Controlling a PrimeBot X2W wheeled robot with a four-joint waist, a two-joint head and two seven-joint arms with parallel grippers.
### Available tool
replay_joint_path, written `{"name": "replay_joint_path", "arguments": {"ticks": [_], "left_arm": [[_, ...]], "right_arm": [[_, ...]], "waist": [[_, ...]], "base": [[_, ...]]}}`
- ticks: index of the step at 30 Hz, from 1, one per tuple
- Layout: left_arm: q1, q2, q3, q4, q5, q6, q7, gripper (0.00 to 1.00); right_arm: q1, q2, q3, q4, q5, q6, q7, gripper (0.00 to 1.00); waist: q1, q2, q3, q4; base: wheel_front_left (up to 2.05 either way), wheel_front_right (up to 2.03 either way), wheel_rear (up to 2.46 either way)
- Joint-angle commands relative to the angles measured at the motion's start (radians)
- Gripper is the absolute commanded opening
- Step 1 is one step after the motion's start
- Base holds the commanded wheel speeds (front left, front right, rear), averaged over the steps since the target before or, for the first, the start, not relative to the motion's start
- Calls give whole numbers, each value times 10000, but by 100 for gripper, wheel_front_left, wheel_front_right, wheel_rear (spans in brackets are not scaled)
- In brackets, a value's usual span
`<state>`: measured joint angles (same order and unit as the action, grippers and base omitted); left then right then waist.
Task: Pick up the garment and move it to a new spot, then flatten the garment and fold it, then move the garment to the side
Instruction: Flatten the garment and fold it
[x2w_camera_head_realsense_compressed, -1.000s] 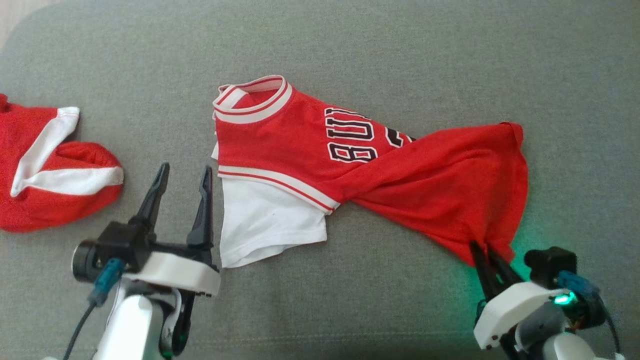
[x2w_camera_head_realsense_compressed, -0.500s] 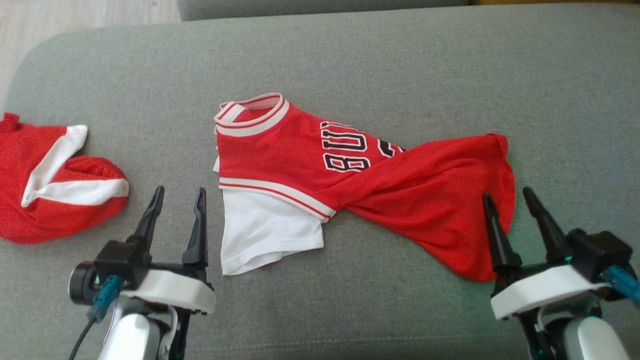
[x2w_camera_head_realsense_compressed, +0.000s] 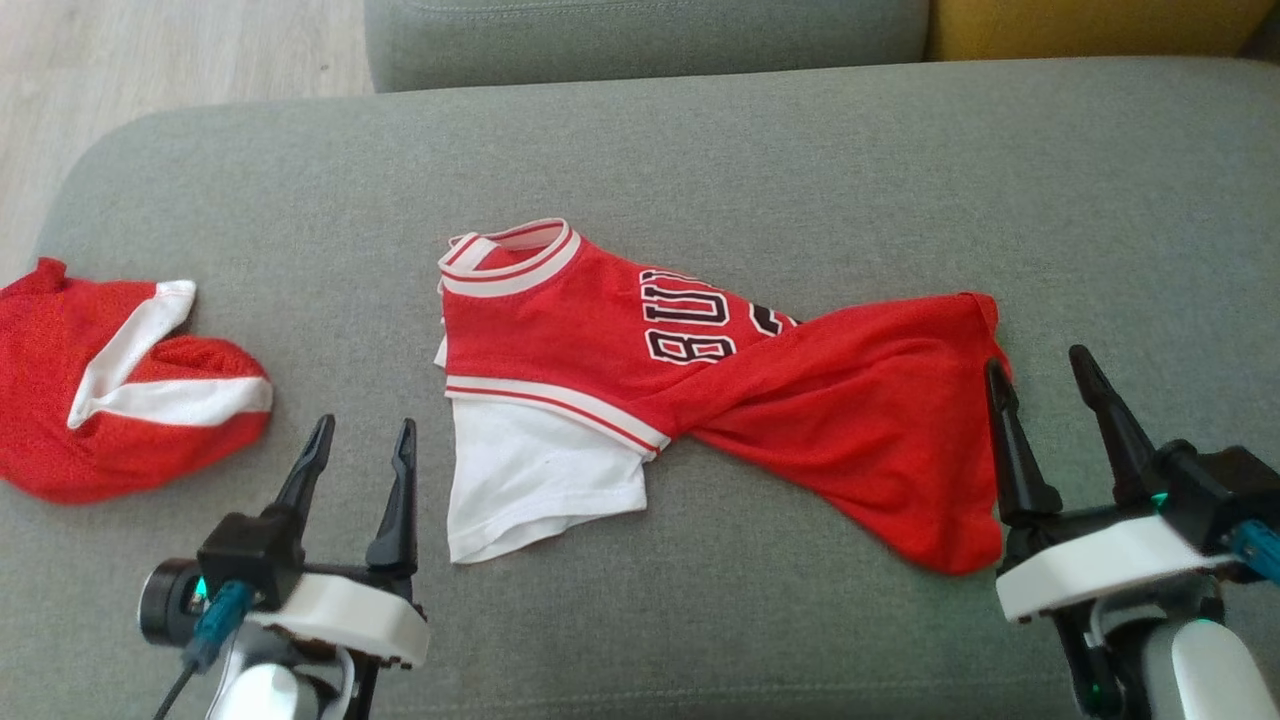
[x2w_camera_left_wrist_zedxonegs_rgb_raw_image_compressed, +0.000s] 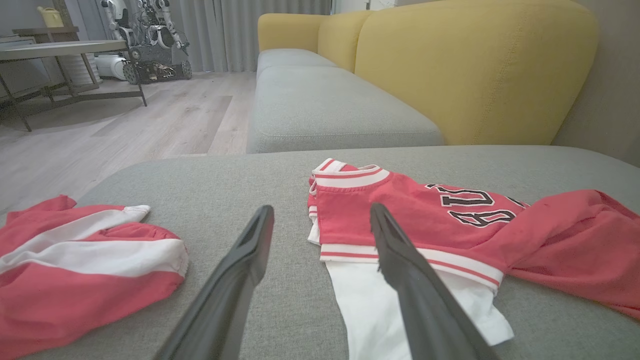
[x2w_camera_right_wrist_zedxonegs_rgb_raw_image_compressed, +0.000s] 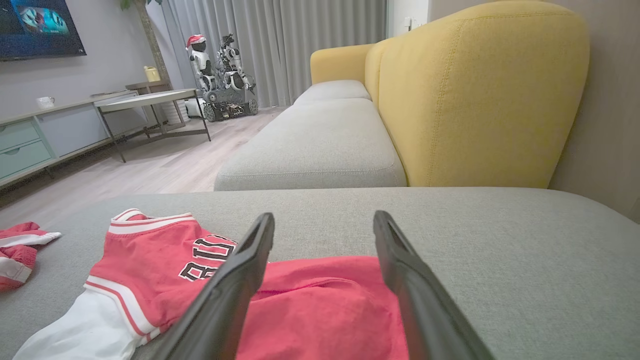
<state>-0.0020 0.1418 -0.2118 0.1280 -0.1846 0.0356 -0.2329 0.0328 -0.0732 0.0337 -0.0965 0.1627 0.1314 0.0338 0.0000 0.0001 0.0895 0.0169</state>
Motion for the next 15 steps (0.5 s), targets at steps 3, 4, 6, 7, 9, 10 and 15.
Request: {"name": "replay_joint_path", "arguments": {"ticks": [3,4,6,7,9,10,15], "left_arm": [[-246,205,357,-455,6,115,32,100],[-239,213,355,-471,-1,124,41,100],[-241,231,346,-494,-15,135,57,100],[-245,238,337,-500,-19,137,62,100],[-256,250,320,-501,-29,146,72,100],[-261,254,311,-500,-36,150,79,100],[-415,214,123,-232,-216,-60,387,100]], "right_arm": [[-142,-42,190,-433,-114,-7,-64,100],[-136,-35,190,-430,-118,-7,-58,100],[-143,-22,191,-431,-114,-7,-55,100],[-145,-17,183,-428,-120,-7,-53,100],[-145,-7,164,-419,-131,-7,-49,100],[-145,-2,157,-415,-139,-7,-43,100],[-178,19,152,-407,-123,-7,-43,100]], "waist": [[0,-1,-2,-37],[0,-1,5,-44],[0,-1,24,-54],[0,-1,29,-53],[0,-1,32,-48],[0,-1,37,-46],[0,-1,140,-27]], "base": [[0,0,0],[0,0,0],[0,0,0],[0,0,0],[0,0,0],[0,0,0],[0,0,0]]}}
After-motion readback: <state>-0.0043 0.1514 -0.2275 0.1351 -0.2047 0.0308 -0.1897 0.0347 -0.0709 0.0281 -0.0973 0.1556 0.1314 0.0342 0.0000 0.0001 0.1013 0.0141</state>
